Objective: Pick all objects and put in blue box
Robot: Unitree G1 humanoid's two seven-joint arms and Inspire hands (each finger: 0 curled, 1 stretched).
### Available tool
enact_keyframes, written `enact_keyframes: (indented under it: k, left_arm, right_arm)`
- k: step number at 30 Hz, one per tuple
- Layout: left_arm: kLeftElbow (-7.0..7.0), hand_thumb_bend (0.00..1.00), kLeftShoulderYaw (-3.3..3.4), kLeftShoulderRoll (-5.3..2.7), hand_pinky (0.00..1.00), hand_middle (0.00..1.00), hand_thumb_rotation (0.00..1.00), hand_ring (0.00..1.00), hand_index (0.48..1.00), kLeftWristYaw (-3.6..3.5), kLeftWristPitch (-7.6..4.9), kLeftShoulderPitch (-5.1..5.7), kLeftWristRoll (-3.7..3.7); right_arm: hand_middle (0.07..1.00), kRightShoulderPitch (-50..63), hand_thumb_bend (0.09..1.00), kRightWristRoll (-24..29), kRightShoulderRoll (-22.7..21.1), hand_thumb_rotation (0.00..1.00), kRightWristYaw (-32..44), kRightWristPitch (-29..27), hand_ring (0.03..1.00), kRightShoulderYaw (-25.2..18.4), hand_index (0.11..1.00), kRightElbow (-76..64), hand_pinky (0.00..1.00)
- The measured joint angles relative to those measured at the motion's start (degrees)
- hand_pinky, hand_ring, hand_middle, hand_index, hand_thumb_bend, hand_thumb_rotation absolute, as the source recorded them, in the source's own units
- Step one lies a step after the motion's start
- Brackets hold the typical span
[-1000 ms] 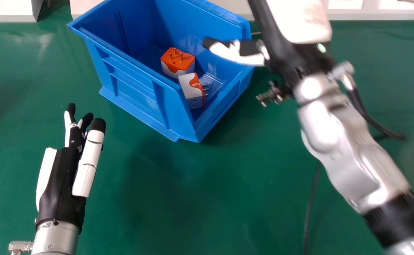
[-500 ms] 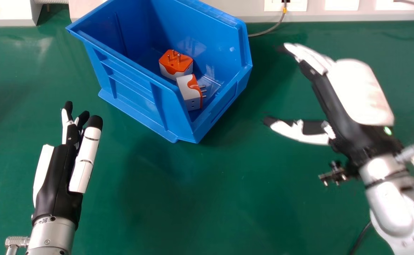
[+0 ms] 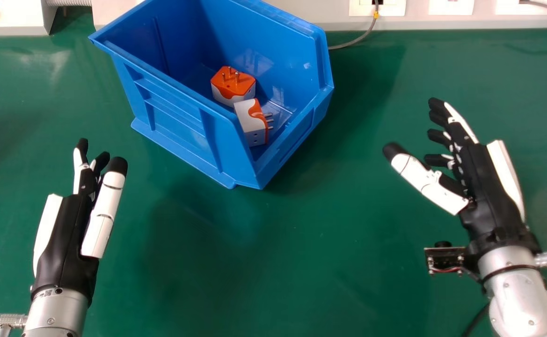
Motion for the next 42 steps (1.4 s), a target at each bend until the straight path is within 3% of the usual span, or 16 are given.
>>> enact_keyframes:
  k: [5, 11, 15, 20, 28, 32, 34, 37, 40, 42]
  left_arm:
    - [0.13, 0.51, 1.03, 1.0, 0.91, 0.98, 1.0, 0.95, 0.994, -1.11, -0.14, 0.31, -0.96]
    - [0.12, 0.51, 1.17, 2.29, 0.91, 0.98, 1.0, 0.96, 0.994, -2.3, -0.37, 1.15, -1.05]
    - [0.73, 0.52, 1.94, 3.29, 0.91, 0.98, 1.0, 0.96, 0.994, -2.89, -1.15, 1.22, -1.25]
    - [1.6, 0.54, 2.75, 4.22, 0.91, 0.98, 1.0, 0.96, 0.993, -2.95, -2.03, 1.22, -1.25]
    - [2.46, 0.54, 2.93, 4.24, 0.9, 0.99, 1.0, 0.97, 0.99, -2.98, -3.61, 0.87, -1.96]
    - [3.14, 0.52, 2.95, 3.88, 0.9, 1.0, 1.0, 0.97, 0.991, -3.44, -3.62, 0.16, -4.05]
    - [3.13, 0.52, 2.95, 3.69, 0.91, 1.0, 1.0, 0.98, 0.995, -3.52, -3.59, 0.11, -4.2]
    - [3.09, 0.53, 2.95, 3.57, 0.91, 1.0, 1.0, 0.98, 0.998, -3.69, -3.53, 0.11, -4.99]
    - [2.83, 0.53, 2.91, 3.56, 0.91, 1.0, 1.0, 0.98, 0.999, -3.6, -3.23, 0.11, -4.99]
    - [2.76, 0.53, 2.9, 3.57, 0.91, 1.0, 1.0, 0.98, 1.0, -3.42, -3.07, 0.12, -4.57]
  right_arm:
    - [0.975, 0.4, 0.351, 5.3, 1.6, 0.74, 3.3, 6.4, 0.953, -1.0, 0.956, -2.4, 0.86]
    - [0.99, 0.4, 0.351, 9.6, 2.8, 0.86, 5.4, 14.2, 0.981, -1.4, 0.982, -7.2, 0.88]
    - [0.996, -0.1, 0.357, 11.3, 3.0, 0.94, 6.1, 15.7, 0.992, -2.2, 0.993, -7.5, 0.92]
    - [0.999, -0.6, 0.364, 10.5, 2.9, 0.98, 5.7, 14.6, 0.998, -2.4, 0.998, -7.5, 0.95]
    - [1.0, -0.8, 0.397, 8.6, 2.4, 1.0, 5.3, 7.1, 1.0, -2.5, 1.0, -3.9, 0.99]
    - [1.0, -1.3, 0.399, 7.5, 1.5, 1.0, 5.2, 3.0, 1.0, -2.7, 1.0, -0.9, 1.0]
    - [1.0, -1.4, 0.397, 7.0, 1.2, 1.0, 5.2, 1.3, 1.0, -2.9, 1.0, -0.1, 1.0]
    - [1.0, -1.5, 0.393, 6.6, 1.1, 1.0, 5.2, -0.4, 1.0, -3.0, 1.0, 0.4, 1.0]
    - [1.0, -1.7, 0.394, 6.4, 1.0, 1.0, 5.1, -1.6, 1.0, -3.1, 1.0, 1.4, 1.0]
    - [1.0, -1.7, 0.396, 6.3, 0.9, 1.0, 5.1, -2.1, 1.0, -3.1, 1.0, 2.0, 1.0]
